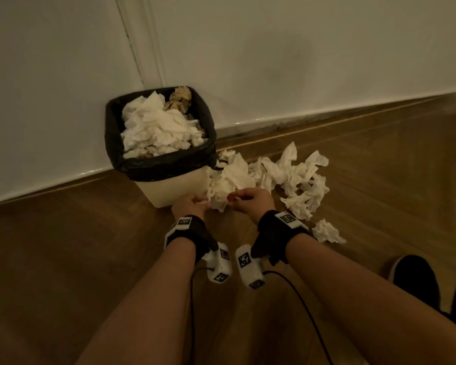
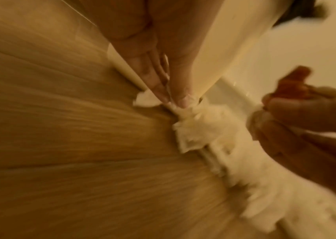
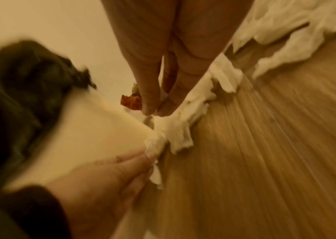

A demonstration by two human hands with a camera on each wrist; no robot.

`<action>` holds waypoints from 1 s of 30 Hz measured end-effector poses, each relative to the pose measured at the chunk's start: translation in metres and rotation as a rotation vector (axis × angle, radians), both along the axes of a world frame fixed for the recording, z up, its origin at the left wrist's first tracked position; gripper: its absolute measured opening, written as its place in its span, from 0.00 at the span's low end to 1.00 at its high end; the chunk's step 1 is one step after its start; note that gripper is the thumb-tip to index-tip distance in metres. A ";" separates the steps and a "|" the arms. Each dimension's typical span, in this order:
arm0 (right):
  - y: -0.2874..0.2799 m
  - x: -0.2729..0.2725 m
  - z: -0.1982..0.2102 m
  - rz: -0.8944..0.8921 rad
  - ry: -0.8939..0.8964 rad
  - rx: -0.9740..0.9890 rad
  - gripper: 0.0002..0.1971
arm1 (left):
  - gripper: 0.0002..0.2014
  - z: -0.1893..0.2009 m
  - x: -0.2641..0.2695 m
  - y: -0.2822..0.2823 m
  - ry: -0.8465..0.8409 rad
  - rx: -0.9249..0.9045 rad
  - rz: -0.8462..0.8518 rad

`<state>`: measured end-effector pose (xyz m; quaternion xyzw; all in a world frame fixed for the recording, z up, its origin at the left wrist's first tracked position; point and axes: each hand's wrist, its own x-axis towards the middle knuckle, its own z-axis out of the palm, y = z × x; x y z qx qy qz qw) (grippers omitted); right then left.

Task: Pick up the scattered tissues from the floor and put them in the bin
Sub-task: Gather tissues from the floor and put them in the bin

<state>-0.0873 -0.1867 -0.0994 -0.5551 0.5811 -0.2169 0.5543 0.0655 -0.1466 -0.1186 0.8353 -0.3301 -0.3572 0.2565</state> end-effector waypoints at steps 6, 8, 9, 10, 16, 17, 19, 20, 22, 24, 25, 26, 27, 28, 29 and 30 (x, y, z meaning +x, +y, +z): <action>-0.012 -0.014 0.044 -0.071 -0.201 -0.083 0.10 | 0.10 0.047 -0.019 -0.006 0.170 -0.306 -0.065; -0.016 -0.017 0.058 -0.086 -0.226 -0.106 0.11 | 0.10 0.061 -0.024 -0.007 0.216 -0.388 -0.076; -0.017 -0.018 0.065 -0.087 -0.234 -0.112 0.12 | 0.11 0.068 -0.024 -0.007 0.232 -0.427 -0.087; -0.018 -0.018 0.071 -0.095 -0.251 -0.109 0.13 | 0.12 0.076 -0.024 -0.007 0.227 -0.466 -0.102; -0.018 -0.012 0.110 -0.114 -0.316 -0.177 0.11 | 0.09 0.133 -0.011 0.002 0.101 -0.710 -0.156; -0.019 -0.009 0.117 -0.106 -0.316 -0.194 0.12 | 0.08 0.143 -0.007 0.004 0.087 -0.749 -0.142; -0.020 0.001 0.133 -0.078 -0.327 -0.227 0.09 | 0.08 0.163 0.004 0.007 0.039 -0.822 -0.093; -0.021 0.007 0.142 -0.060 -0.335 -0.247 0.08 | 0.08 0.172 0.011 0.007 -0.001 -0.853 -0.065; -0.023 0.024 0.159 -0.014 -0.339 -0.283 0.10 | 0.06 0.189 0.027 0.009 -0.080 -0.922 0.005; -0.028 0.042 0.173 0.002 -0.370 -0.283 0.12 | 0.06 0.200 0.042 0.010 -0.154 -0.981 0.089; -0.031 0.051 0.178 0.002 -0.385 -0.275 0.12 | 0.06 0.203 0.049 0.010 -0.190 -0.997 0.123; -0.034 0.060 0.181 -0.003 -0.390 -0.263 0.13 | 0.07 0.204 0.055 0.010 -0.224 -1.005 0.148; -0.037 0.068 0.184 -0.007 -0.383 -0.247 0.13 | 0.07 0.203 0.060 0.011 -0.258 -1.001 0.165; -0.040 0.075 0.185 -0.008 -0.374 -0.225 0.12 | 0.07 0.202 0.064 0.010 -0.287 -0.989 0.174; -0.044 0.081 0.185 -0.010 -0.363 -0.201 0.10 | 0.07 0.199 0.068 0.008 -0.304 -0.975 0.177; -0.049 0.087 0.183 -0.013 -0.350 -0.174 0.09 | 0.07 0.196 0.071 0.006 -0.308 -0.954 0.172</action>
